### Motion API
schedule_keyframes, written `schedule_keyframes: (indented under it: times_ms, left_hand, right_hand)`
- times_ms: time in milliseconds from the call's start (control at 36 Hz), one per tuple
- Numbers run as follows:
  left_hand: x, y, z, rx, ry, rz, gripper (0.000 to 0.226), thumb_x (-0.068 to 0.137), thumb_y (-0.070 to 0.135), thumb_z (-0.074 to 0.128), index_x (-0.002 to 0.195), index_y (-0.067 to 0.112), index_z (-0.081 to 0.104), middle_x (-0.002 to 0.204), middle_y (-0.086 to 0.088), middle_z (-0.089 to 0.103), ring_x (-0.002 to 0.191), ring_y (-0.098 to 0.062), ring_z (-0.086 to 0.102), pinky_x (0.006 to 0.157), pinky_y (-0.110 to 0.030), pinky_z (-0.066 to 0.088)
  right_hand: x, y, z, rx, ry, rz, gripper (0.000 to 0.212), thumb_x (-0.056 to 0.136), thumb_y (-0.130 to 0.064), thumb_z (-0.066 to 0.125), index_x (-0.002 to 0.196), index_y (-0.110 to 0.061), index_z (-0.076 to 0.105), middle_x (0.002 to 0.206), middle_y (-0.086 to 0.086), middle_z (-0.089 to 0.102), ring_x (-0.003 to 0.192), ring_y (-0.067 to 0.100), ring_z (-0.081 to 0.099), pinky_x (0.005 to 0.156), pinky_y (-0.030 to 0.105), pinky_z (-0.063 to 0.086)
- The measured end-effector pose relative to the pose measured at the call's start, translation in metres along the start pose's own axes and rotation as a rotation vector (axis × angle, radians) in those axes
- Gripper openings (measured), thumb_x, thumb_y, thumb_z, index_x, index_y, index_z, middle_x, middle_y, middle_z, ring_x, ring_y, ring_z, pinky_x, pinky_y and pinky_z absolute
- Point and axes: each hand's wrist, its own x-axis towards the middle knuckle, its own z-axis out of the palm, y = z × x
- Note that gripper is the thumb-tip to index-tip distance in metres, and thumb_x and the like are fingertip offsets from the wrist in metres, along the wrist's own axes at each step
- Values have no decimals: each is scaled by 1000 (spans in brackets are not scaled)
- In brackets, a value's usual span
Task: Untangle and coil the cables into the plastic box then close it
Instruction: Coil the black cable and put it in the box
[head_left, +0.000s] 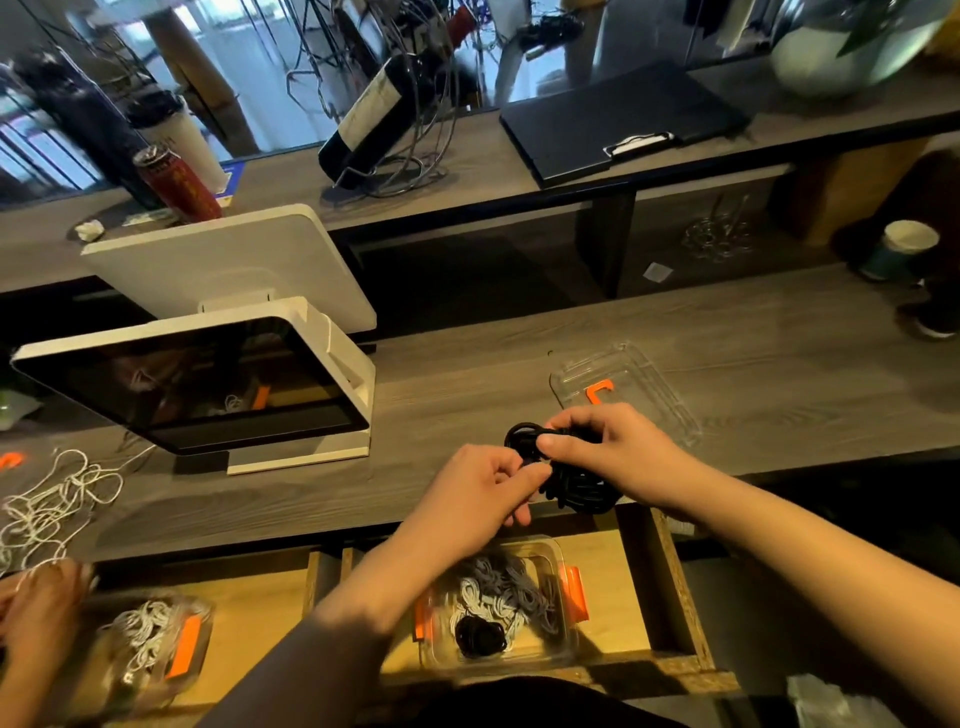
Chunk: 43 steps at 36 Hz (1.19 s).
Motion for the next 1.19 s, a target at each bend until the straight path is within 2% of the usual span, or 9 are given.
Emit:
schedule_keyframes:
  times_ms: [222, 389, 528, 694, 806, 944, 1028, 1139, 1194]
  left_hand:
    - [3, 6, 5, -173, 265, -17, 41, 99, 24, 59, 59, 20, 62, 49, 6, 58, 50, -7, 54, 58, -23, 46]
    - [3, 9, -3, -82, 171, -10, 38, 99, 30, 58, 64, 15, 61, 53, 5, 56, 52, -7, 50, 61, -22, 43]
    - [3, 11, -26, 67, 14, 64, 38, 99, 36, 57, 66, 18, 61, 55, 6, 52, 51, -9, 46, 56, -24, 42]
    - [-1, 4, -48, 8, -130, 139, 41, 100, 29, 57, 59, 29, 63, 62, 5, 60, 65, -22, 59, 85, -37, 50]
    - [-2, 0, -72, -100, 40, 136, 45, 100, 16, 55, 55, 16, 59, 53, 8, 57, 60, -2, 57, 81, -23, 46]
    - [-10, 9, -67, -87, 142, 154, 48, 97, 21, 58, 49, 19, 60, 54, -1, 59, 59, -24, 57, 81, -25, 49]
    - [-12, 13, -52, -66, 284, 133, 45, 95, 25, 61, 51, 16, 61, 49, 3, 55, 50, -11, 50, 63, -13, 43]
    - [-16, 7, -46, -71, 400, 121, 45, 96, 23, 61, 51, 19, 59, 41, 9, 51, 44, -1, 46, 57, -12, 40]
    - [-20, 6, -47, -48, 361, 93, 46, 98, 24, 59, 52, 19, 57, 39, 10, 48, 39, 0, 43, 53, -12, 38]
  right_hand:
    - [-6, 2, 24, -188, 168, -144, 65, 68, -44, 81, 124, -30, 52, 117, -13, 59, 108, 2, 59, 91, 25, 53]
    - [-6, 6, 29, -195, 246, -136, 52, 75, -28, 83, 120, -25, 56, 106, -15, 62, 99, -2, 60, 82, 19, 51]
    - [-8, -3, 18, 113, 198, -19, 43, 78, -6, 79, 114, -12, 55, 105, 5, 67, 84, 17, 73, 64, 26, 60]
    - [-5, -4, -1, 375, 21, 106, 7, 91, -4, 59, 92, -6, 66, 82, 8, 70, 71, 25, 69, 58, 23, 54]
    - [-3, 7, -2, 568, 97, 170, 16, 93, 0, 50, 86, 1, 64, 74, 15, 58, 59, 19, 56, 53, 23, 50]
    - [-1, -4, 24, 603, 99, 144, 43, 90, -40, 53, 121, -12, 62, 102, 16, 63, 91, 26, 68, 78, 39, 60]
    - [2, -27, 45, 634, 109, 117, 37, 91, -46, 62, 124, -29, 58, 121, 12, 63, 98, 31, 72, 73, 44, 61]
    - [0, -40, 62, 251, 194, -13, 80, 59, -46, 85, 130, -34, 50, 116, -5, 60, 97, 13, 70, 66, 32, 61]
    - [1, -40, 66, 179, 273, -57, 67, 68, -28, 85, 127, -30, 52, 112, -3, 62, 90, 13, 71, 62, 30, 61]
